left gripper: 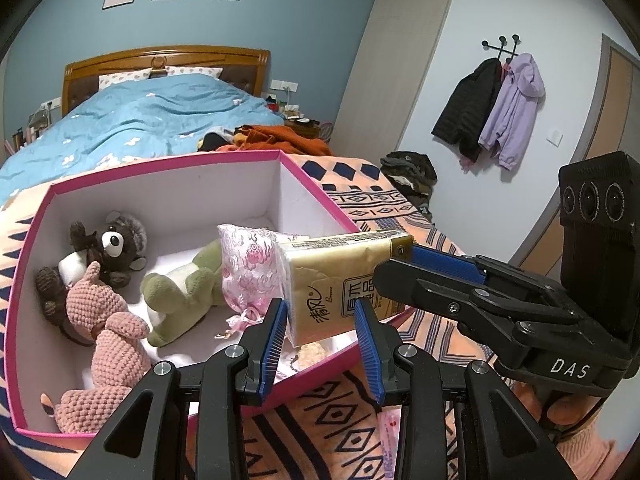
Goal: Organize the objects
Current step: 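Lower the yellow tissue pack over the box rim into the box, then open the right tool to release the tissue pack and withdraw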
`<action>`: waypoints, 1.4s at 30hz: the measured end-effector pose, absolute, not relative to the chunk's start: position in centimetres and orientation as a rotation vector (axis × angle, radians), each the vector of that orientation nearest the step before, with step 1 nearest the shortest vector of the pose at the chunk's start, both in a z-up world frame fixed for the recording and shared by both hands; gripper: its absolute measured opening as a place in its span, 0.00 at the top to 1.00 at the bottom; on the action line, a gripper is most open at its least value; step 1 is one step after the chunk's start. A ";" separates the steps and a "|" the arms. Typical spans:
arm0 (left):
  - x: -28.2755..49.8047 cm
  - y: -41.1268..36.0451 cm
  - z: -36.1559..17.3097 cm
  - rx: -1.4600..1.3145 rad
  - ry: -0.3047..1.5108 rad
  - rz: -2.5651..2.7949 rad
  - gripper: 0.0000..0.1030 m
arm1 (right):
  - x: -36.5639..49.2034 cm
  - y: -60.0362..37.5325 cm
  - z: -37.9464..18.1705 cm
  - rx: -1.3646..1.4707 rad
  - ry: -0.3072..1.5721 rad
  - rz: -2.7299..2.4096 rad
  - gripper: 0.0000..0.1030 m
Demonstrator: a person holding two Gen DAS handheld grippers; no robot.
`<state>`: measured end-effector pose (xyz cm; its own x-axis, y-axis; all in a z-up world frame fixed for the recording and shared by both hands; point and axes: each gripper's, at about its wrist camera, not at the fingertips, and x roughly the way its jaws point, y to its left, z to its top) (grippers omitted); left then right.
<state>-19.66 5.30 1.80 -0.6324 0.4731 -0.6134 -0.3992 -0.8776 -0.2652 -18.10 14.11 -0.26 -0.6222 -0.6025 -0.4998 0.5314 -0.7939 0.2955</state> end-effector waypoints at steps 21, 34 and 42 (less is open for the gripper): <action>-21.3 5.9 0.0 -1.044 -0.157 2.433 0.66 | -19.4 14.1 -1.3 0.848 -0.147 -2.393 0.58; -21.1 5.1 -0.2 -1.023 -0.168 2.454 0.56 | -19.3 15.1 -1.6 0.865 -0.185 -2.413 0.57; -18.2 5.0 1.1 -0.934 -0.090 2.483 0.45 | -17.9 16.2 -1.3 0.843 -0.207 -2.408 0.54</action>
<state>-18.24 5.04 1.13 -0.6505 0.4602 -0.6043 -0.4154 -0.8816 -0.2242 -17.93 16.20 -1.29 -0.6363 -0.5661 -0.5241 0.4685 -0.8233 0.3205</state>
